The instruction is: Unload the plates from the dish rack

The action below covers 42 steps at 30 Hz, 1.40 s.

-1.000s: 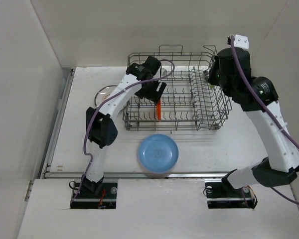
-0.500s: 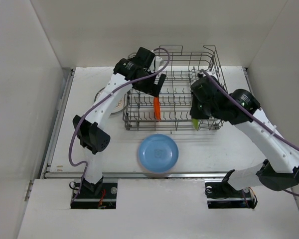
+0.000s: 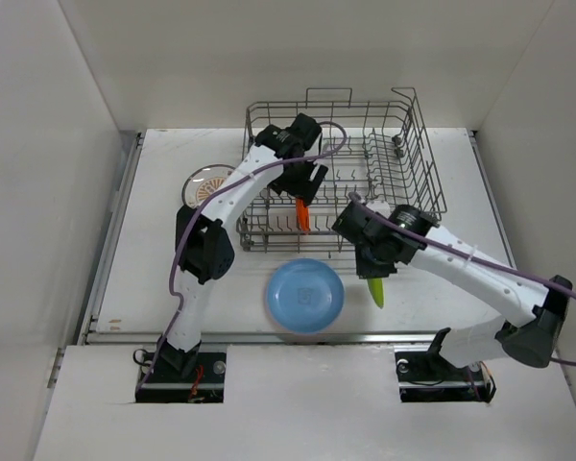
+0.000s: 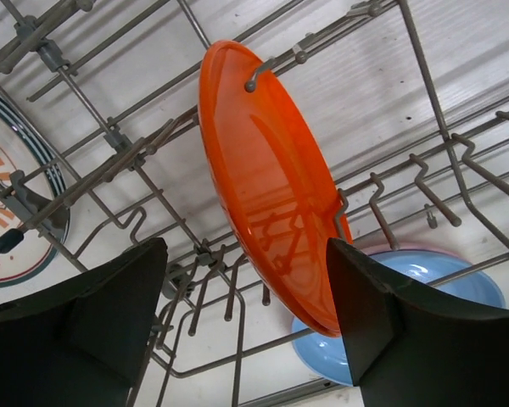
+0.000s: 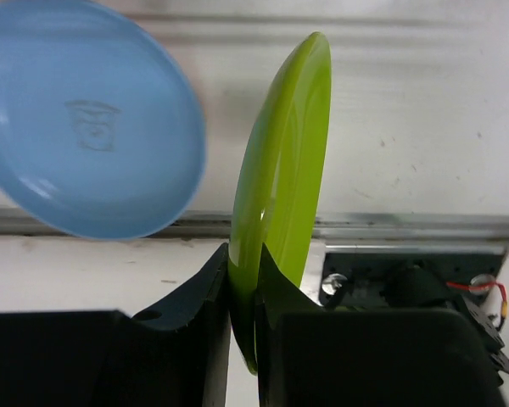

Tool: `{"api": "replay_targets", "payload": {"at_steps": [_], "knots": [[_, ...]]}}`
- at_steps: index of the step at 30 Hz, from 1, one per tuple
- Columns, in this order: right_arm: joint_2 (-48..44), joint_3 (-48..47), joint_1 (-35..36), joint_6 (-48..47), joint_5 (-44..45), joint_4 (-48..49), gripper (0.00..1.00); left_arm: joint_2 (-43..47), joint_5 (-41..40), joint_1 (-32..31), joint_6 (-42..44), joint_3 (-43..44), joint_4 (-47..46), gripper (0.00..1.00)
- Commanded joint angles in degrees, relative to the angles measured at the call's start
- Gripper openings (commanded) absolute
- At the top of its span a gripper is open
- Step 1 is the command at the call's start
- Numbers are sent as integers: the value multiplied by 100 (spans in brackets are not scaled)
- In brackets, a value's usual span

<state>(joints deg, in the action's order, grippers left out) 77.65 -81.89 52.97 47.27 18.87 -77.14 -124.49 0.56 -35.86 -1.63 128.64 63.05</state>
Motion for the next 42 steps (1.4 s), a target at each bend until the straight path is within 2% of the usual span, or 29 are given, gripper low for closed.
{"api": "replay_targets", "payload": {"at_steps": [1,5,7,8,11,12,14,16,19,20,23,28,34,37,42], "knots": [[144,392,47,441,142,-231,0,179,-240,8,49,56,138,72],[698,779,160,704,573,-231,0,126,48,8,49,-137,138,53],[804,972,161,705,801,-21,4,74,172,8,49,-208,138,44],[805,1042,161,757,863,84,4,74,234,8,49,-260,138,34],[805,1315,161,758,916,550,11,74,296,8,-4,-260,138,24],[866,1377,161,758,916,682,12,74,365,8,-4,-260,138,16],[997,1526,161,758,916,999,22,74,436,8,-57,-260,138,8],[1138,1596,161,758,916,1192,27,74,489,8,-57,-260,138,0],[1410,1658,161,705,1021,1263,37,126,489,8,-57,-260,138,0],[1463,1711,161,705,1074,1333,46,179,489,8,-57,-260,138,0],[1595,1711,161,652,1127,1386,48,336,436,61,-109,-138,138,0],[1465,1711,161,512,1127,1439,68,723,375,61,-110,-6,-55,0],[850,1457,573,406,1057,1439,77,1224,375,61,-162,-6,-275,0],[165,1281,749,345,1057,1439,78,1356,436,122,-162,-6,-346,0],[-846,1017,803,-226,925,2018,78,1357,656,228,-232,-58,-469,0]]}}
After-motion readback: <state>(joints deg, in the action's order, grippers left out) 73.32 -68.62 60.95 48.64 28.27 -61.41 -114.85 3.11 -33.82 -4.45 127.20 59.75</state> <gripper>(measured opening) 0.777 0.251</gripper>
